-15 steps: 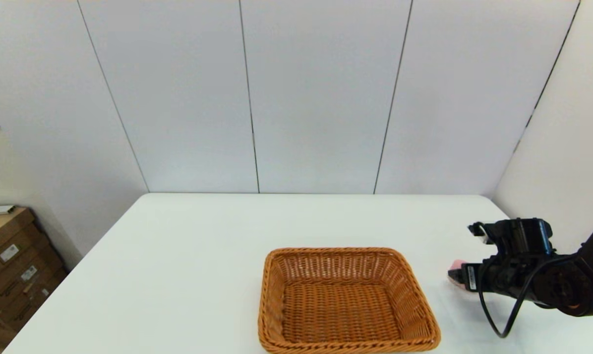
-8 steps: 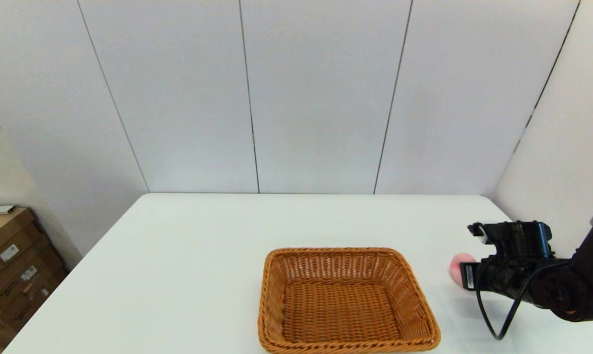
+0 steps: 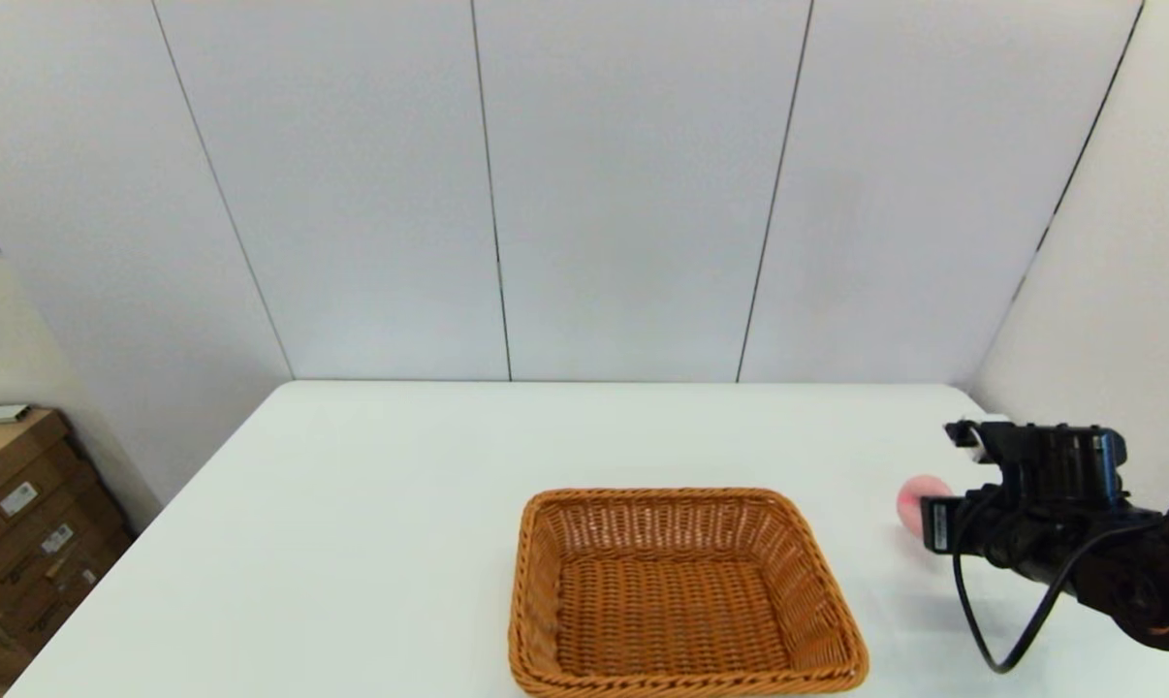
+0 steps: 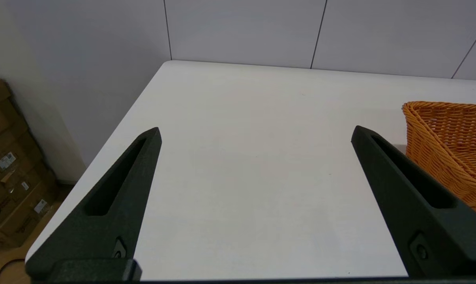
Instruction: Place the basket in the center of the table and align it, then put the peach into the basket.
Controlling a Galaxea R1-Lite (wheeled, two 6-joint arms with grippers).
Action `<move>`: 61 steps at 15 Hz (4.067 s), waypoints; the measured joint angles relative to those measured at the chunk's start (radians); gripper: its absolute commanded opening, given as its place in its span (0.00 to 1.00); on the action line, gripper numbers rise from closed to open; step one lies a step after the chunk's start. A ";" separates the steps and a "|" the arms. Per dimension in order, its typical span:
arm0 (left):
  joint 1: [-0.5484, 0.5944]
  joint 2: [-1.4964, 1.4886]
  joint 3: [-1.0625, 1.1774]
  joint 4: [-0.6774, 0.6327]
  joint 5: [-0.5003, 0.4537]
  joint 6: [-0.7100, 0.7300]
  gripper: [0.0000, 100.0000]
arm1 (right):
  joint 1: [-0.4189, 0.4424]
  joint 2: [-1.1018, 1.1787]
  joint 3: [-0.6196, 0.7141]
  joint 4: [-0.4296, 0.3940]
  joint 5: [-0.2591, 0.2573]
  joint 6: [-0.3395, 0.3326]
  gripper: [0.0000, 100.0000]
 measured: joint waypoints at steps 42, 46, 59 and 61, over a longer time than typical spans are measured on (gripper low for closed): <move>0.000 0.000 0.000 0.000 0.000 0.000 1.00 | 0.484 -1.090 -0.143 0.832 -0.103 -0.031 1.00; 0.000 0.000 0.000 0.000 0.000 0.000 1.00 | 0.265 -1.407 -0.071 1.012 -0.112 -0.119 1.00; 0.000 0.000 0.000 0.000 0.000 0.000 1.00 | 0.055 -2.006 0.353 1.010 -0.045 -0.001 1.00; 0.000 0.000 0.000 0.000 0.000 0.000 1.00 | 0.055 -2.017 0.395 0.947 0.025 -0.001 1.00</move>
